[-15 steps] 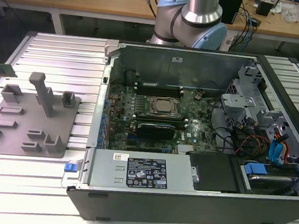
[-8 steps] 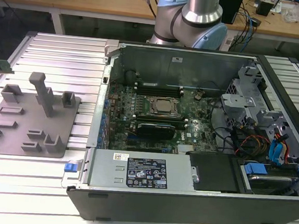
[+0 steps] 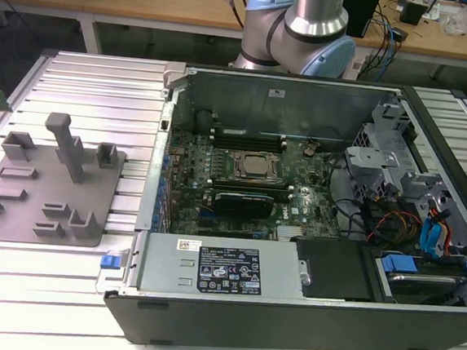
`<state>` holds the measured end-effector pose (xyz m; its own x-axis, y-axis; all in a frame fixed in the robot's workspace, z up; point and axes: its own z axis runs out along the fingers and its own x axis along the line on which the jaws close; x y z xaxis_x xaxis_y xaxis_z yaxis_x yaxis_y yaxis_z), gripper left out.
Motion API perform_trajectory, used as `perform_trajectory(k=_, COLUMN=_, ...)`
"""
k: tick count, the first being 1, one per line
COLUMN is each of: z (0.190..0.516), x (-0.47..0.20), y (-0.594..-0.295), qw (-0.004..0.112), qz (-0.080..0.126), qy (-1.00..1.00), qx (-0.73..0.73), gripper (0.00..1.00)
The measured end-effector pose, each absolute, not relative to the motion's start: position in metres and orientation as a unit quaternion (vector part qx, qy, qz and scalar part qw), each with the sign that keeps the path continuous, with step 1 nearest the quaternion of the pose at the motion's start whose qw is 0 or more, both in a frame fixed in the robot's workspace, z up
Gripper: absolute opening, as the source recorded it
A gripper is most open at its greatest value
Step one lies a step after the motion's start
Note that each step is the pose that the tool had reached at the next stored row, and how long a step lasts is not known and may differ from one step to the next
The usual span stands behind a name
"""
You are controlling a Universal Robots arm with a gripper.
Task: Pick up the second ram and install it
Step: 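Pick up the second ram and move it above second insertion slot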
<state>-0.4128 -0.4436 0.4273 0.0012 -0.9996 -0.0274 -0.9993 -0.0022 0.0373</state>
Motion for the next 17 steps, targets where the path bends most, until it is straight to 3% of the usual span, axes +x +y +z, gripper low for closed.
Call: perform_trajectory(k=17, z=0.428, x=-0.369, y=-0.444, qw=0.003, qz=-0.023, qy=-0.706, qx=0.708, gripper=0.09)
